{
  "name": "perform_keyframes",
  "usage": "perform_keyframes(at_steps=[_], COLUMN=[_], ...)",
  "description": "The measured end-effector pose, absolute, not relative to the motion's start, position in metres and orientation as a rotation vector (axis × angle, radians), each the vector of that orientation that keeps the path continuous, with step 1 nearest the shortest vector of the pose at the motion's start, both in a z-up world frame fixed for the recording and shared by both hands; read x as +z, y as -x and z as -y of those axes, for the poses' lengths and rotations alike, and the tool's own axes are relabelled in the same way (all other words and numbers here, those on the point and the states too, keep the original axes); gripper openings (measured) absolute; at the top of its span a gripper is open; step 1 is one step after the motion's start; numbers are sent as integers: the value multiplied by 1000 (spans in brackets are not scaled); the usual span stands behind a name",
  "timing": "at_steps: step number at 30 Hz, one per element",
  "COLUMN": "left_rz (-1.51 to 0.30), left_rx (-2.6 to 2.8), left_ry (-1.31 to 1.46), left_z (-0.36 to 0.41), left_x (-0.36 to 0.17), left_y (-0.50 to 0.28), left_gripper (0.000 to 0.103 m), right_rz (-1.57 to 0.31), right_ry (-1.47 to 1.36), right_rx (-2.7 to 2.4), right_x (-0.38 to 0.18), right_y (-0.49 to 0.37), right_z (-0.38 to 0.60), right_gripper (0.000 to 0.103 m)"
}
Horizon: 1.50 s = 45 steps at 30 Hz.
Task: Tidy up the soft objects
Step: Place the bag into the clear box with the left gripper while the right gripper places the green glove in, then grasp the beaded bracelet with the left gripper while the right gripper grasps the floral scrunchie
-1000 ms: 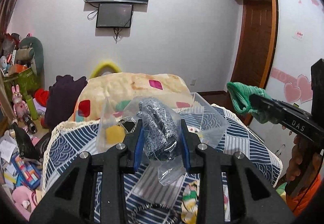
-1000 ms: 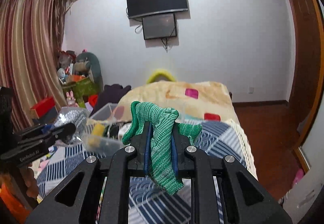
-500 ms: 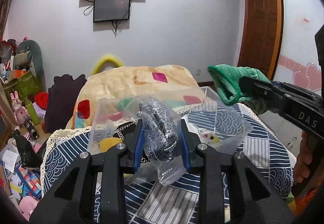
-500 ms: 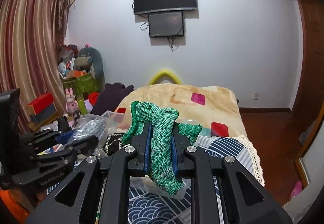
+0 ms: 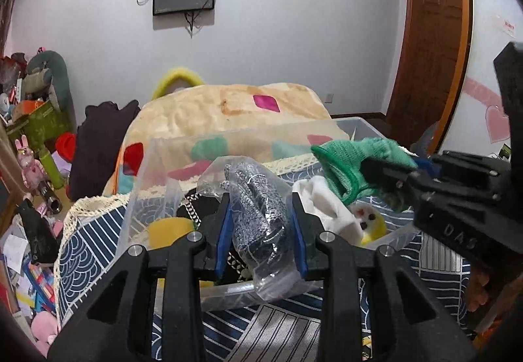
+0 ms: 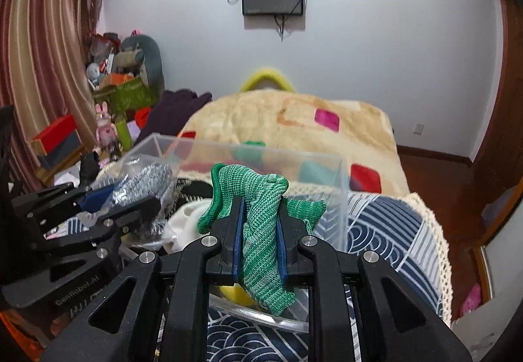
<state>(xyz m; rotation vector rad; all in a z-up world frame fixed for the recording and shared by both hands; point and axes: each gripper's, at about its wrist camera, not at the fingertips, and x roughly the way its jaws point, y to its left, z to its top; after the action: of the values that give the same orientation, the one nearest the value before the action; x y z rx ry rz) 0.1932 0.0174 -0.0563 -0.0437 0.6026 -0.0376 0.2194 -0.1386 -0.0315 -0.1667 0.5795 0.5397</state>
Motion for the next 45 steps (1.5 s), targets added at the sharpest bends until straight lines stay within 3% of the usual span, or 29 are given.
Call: perform_keyframes(at_steps=[6, 11, 15, 20, 23, 25, 29, 32, 37, 45], left_rz=[-623, -633, -627, -612, -585, -556, -519, -496, -480, -524], left_rx=[-50, -47, -49, -68, -76, -81, -88, -89, -76, -41], left_ry=[50, 40, 42, 66, 69, 72, 88, 103, 115, 66], left_z=[-19, -17, -17, -20, -20, -20, -23, -27, -32, -30], left_x=[-57, -58, -55, -48, -38, -30, -17, -10, -10, -35], left_y=[-193, -189, -182, -171, -160, -150, -133, -116, -89, -59], left_gripper=[33, 39, 43, 50, 55, 65, 71, 74, 86, 86], right_rz=[-613, -624, -627, -600, -577, -546, -494, -460, -417, -448], right_ry=[183, 169, 162, 167, 143, 123, 89, 75, 84, 107], right_rx=[536, 537, 547, 558, 570, 571, 583, 587, 607, 627], right_x=[-40, -39, -36, -27, -20, -12, 4, 12, 17, -6], right_y=[-222, -221, -218, -208, -203, -197, -184, -173, -154, -137], right_z=[137, 138, 141, 146, 151, 157, 168, 173, 178, 177], right_gripper=[19, 25, 42, 46, 63, 72, 75, 84, 85, 85])
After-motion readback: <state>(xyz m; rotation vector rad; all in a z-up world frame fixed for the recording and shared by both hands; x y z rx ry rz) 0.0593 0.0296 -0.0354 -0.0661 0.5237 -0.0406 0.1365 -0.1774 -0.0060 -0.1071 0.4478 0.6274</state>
